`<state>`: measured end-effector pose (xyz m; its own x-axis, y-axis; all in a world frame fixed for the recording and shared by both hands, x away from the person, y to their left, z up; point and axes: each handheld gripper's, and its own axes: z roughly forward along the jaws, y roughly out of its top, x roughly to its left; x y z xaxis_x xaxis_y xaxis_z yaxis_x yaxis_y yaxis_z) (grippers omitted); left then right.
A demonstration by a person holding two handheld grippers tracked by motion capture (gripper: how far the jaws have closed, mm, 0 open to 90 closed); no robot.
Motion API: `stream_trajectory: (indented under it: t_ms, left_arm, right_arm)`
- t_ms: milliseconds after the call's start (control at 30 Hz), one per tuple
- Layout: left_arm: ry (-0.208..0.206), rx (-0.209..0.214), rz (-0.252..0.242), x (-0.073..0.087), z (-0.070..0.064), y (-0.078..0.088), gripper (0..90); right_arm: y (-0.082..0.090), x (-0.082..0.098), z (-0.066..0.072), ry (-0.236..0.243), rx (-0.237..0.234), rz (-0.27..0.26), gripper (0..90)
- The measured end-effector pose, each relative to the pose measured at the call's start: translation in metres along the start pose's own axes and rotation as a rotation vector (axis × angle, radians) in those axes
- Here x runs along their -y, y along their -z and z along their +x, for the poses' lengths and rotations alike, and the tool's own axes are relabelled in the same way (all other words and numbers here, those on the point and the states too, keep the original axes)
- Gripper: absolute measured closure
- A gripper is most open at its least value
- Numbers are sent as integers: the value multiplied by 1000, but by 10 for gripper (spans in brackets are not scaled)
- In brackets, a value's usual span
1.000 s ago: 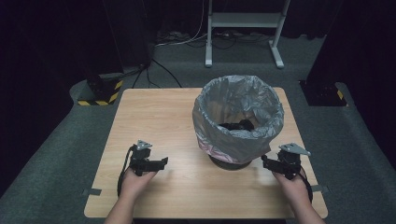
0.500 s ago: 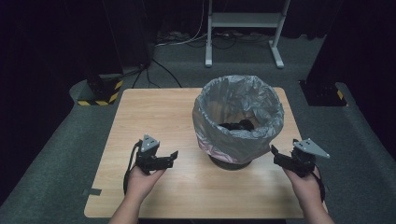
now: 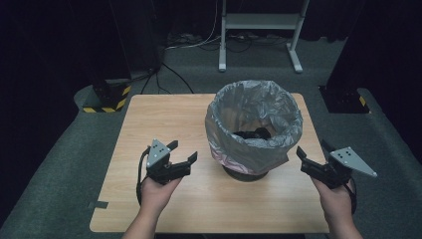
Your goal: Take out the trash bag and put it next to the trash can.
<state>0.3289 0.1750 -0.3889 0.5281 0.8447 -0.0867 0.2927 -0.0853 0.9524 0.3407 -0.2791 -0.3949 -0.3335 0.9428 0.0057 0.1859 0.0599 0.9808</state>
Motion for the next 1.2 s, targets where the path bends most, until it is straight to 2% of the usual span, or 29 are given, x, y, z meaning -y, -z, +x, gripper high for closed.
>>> stream_trajectory:
  t_ms: [100,167,200,233,300,333,467,567,600,667,700,733,833,867,900,933,967,1033,1100,1200]
  left_arm:
    - [-18,0,-55,-10,-8,7,220]
    - [-17,0,-84,-16,-12,8,220]
    - [-7,16,-111,-23,-15,7,220]
    - [-7,16,-111,-23,-15,7,221]
    - [-1,21,-136,-30,-19,4,214]
    - [3,22,-147,-34,-20,2,214]
    - [8,30,-191,-53,-27,-9,214]
    - [2,28,-200,-66,-31,-18,216]
    - [15,30,-209,-74,-32,-25,216]
    - [22,30,-204,-79,-32,-30,216]
    - [25,27,-203,-82,-32,-33,220]
    - [29,21,-197,-85,-32,-38,220]
    - [55,5,-169,-92,-30,-53,263]
    - [64,-3,-158,-94,-29,-58,311]
    - [75,-9,-146,-95,-28,-62,311]
    - [95,-17,-130,-96,-27,-68,367]
    - [100,-21,-120,-96,-26,-71,386]
    - [119,-30,-103,-97,-24,-77,418]
    - [135,-35,-96,-96,-23,-79,507]
    - [139,-44,-90,-96,-22,-81,626]
  right_arm:
    - [3,-8,3,3,-7,-28,145]
    - [7,-16,4,2,-22,-57,145]
    - [9,-22,6,13,-35,-82,147]
    - [9,-22,6,13,-35,-82,147]
    - [14,-33,9,35,-36,-119,150]
    - [14,-33,9,35,-36,-119,150]
    - [19,-47,13,43,-48,-187,164]
    - [17,-57,17,38,-43,-213,167]
    - [14,-64,18,28,-38,-222,197]
    - [11,-68,19,26,-35,-222,211]
    - [6,-74,20,27,-23,-216,265]
    - [6,-74,20,27,-23,-216,265]
    - [-5,-82,19,10,-23,-181,344]
    - [-9,-84,19,6,-24,-164,384]
    - [-12,-85,20,6,-18,-142,418]
    - [-20,-86,21,-12,-19,-100,458]
    - [-20,-86,21,-12,-19,-100,458]
    - [-25,-86,23,-21,-12,-66,485]
    - [-29,-84,26,-27,-14,-30,527]
    - [-31,-84,30,-30,-10,-12,606]
